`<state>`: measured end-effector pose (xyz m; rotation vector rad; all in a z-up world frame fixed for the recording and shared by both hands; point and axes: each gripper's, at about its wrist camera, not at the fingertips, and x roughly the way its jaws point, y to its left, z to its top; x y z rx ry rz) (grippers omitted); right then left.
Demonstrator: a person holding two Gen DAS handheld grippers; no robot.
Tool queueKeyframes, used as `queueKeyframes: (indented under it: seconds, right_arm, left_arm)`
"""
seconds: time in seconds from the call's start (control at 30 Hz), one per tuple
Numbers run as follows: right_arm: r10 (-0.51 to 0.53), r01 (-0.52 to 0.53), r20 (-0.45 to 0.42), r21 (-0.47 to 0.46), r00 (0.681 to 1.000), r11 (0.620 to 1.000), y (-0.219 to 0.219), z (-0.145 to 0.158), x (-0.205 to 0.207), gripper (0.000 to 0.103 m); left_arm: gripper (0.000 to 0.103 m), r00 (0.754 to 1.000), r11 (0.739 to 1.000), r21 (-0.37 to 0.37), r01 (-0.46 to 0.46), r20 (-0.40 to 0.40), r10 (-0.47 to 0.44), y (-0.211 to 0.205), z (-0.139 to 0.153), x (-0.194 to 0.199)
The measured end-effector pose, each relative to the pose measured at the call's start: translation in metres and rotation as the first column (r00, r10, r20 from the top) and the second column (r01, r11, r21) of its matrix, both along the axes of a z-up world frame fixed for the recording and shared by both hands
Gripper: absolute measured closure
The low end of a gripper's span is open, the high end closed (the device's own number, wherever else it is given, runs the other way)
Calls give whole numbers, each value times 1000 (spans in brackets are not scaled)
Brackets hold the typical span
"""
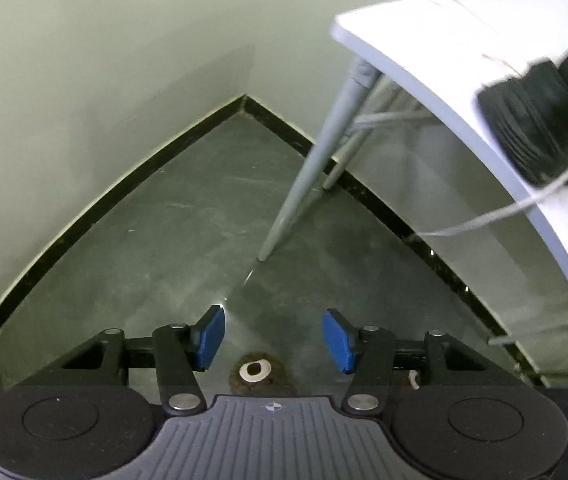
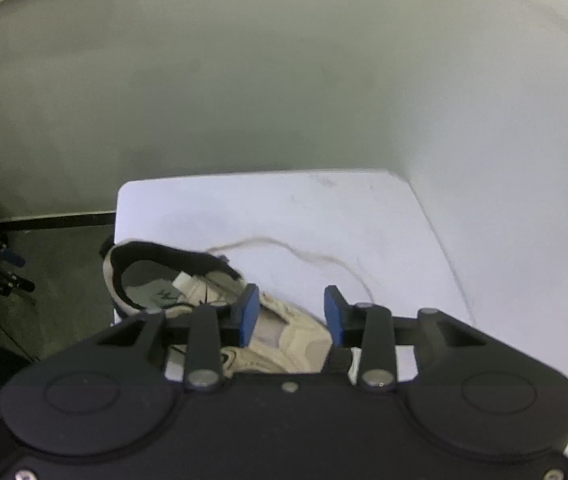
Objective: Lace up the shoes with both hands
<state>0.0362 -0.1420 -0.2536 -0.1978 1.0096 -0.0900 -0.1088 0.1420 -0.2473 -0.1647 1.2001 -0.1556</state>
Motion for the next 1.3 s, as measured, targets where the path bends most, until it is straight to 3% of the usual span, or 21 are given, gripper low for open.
queueKeyframes:
  seconds: [0.23, 0.4, 0.57, 0.67, 0.73, 0.87, 0.93, 1.0, 1.2, 1.3]
  right_arm:
    - [-115, 123, -88, 89, 990, 988, -11, -14, -8, 65]
    - [-187, 208, -111, 219, 976, 953, -18, -23, -9, 65]
    - [-312, 334, -119, 317, 942, 888, -29, -37, -7, 65]
    - [-381, 399, -122, 326, 917, 857, -31, -48, -8, 65]
    - [-416, 430, -115, 301, 902, 851, -32, -53, -11, 65]
    - [-481, 488, -98, 272, 871, 829, -41, -50, -28, 65]
    - [-506, 509, -82, 263, 858, 820, -48, -45, -40, 65]
    - [-523, 522, -72, 256, 850, 813, -52, -42, -50, 65]
    - [-557, 550, -51, 251, 829, 796, -62, -37, -70, 65]
    - [-519, 513, -40, 240, 854, 824, -59, -33, -59, 65]
  left_arm:
    - [45, 995, 997, -48, -63, 79, 66, 7, 21, 13]
    - [45, 985, 996, -75, -52, 159, 63, 4, 49, 29]
    - [45, 977, 981, -189, -30, 200, 69, -1, 75, 53]
    - [45, 974, 960, -279, 22, 224, 42, -23, 87, 76]
    - [44, 967, 941, -320, 112, 252, -29, -56, 94, 100]
    - [45, 954, 908, -366, 204, 284, -100, -108, 94, 133]
    - [58, 958, 898, -396, 193, 274, -85, -113, 91, 140]
    - [79, 963, 879, -437, 189, 257, -80, -117, 89, 147]
    - [97, 965, 846, -484, 222, 230, -122, -120, 96, 141]
    - [97, 970, 842, -494, 214, 210, -123, -122, 98, 136]
